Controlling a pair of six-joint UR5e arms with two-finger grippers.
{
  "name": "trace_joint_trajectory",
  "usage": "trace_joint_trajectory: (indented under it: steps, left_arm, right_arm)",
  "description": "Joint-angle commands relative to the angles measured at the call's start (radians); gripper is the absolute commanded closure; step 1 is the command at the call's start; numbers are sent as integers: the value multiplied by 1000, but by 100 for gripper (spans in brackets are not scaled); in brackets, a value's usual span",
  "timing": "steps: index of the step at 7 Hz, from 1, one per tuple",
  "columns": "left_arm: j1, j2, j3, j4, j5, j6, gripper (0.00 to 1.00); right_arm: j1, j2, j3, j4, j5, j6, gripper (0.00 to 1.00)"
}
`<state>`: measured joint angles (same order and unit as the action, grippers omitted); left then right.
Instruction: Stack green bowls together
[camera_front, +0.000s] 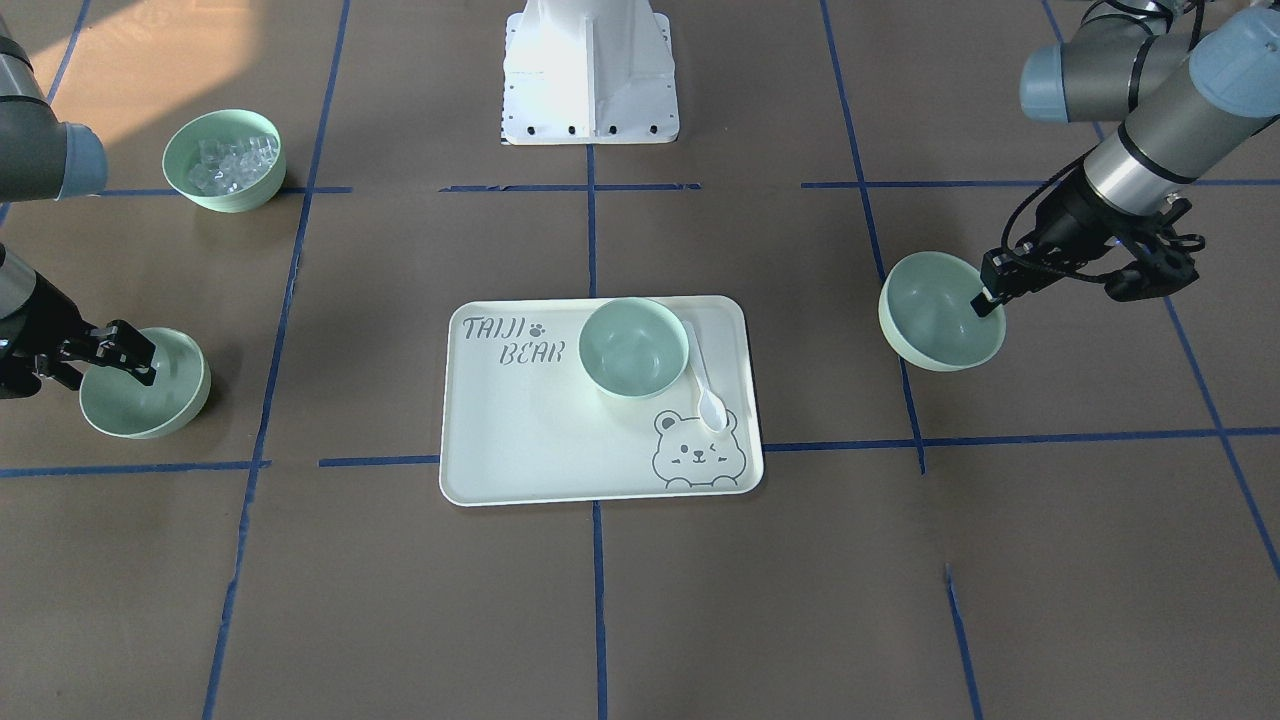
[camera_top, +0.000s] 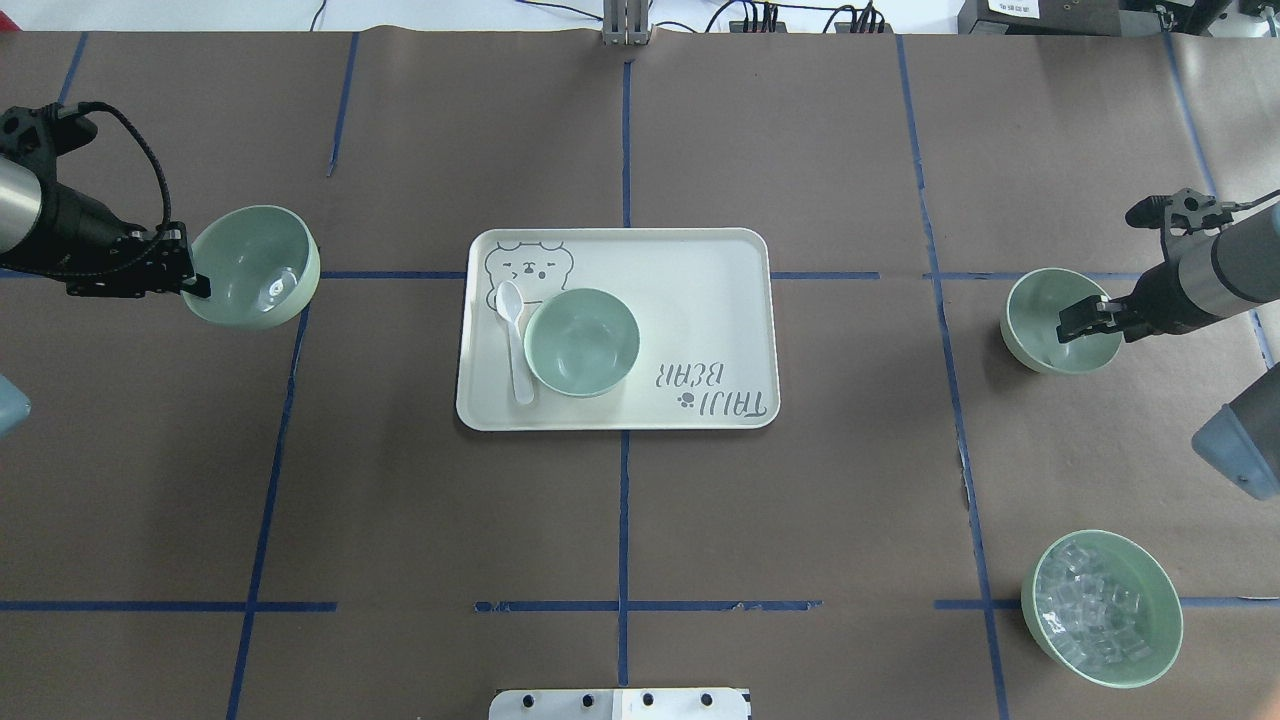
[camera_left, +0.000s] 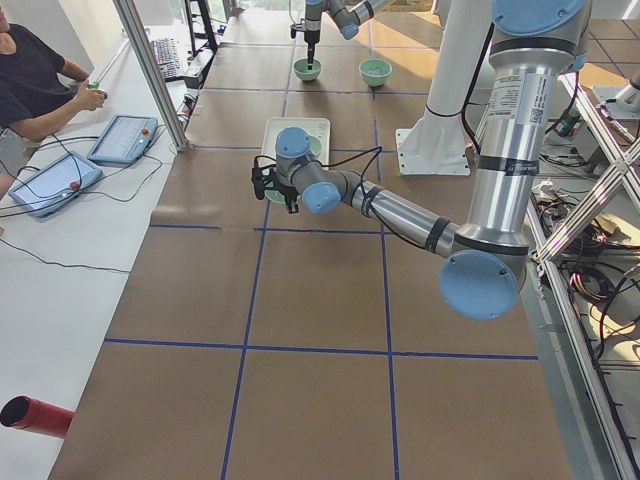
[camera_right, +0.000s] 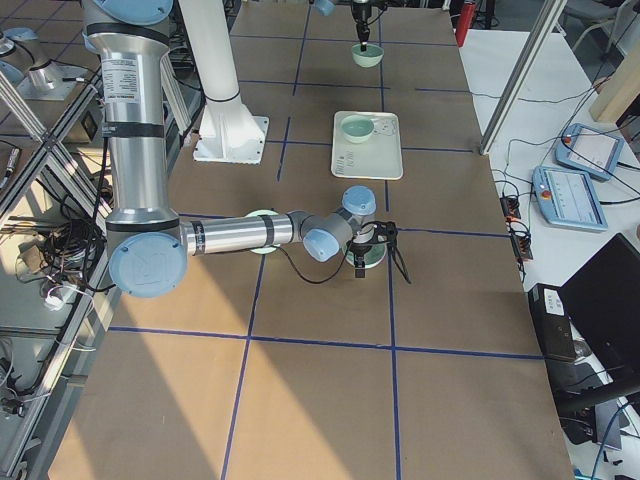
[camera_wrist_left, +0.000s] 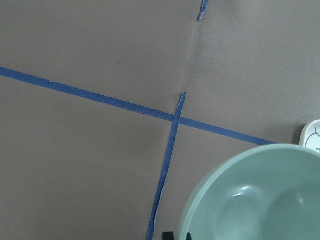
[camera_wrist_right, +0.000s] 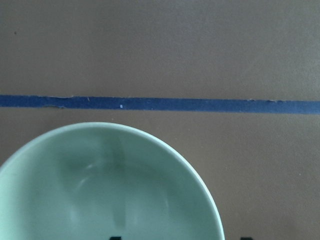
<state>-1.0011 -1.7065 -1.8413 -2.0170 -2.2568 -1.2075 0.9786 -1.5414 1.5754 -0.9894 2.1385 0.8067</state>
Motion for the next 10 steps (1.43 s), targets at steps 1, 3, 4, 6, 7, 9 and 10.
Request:
trace_joint_trajectory:
  steps: [1,3,4,6,7,9,10]
  left_arm:
    - [21,-89,-1,81,64,-83,100]
    - [100,-155,7,83,68,-220,100]
    - [169,-207,25,83,121,-303,100]
    - [254,-275,44,84,172,-411,100]
    - [297,-315,59,102,183,-455,100]
    - [392,-367,94,113,311,-481,100]
    - [394,-399,120,112,312,-481,100]
  right_arm:
    - [2,4,11,0,12,-1,100]
    - [58,3,14,1,116,-14,100]
    - [77,4,14,1,139,-14,100]
    - [155,41,15,-3,258,-1,100]
    - [184,52,15,-3,305,0,100]
    - [198,81,24,-9,348,2,100]
    - [200,81,38,-9,348,2,100]
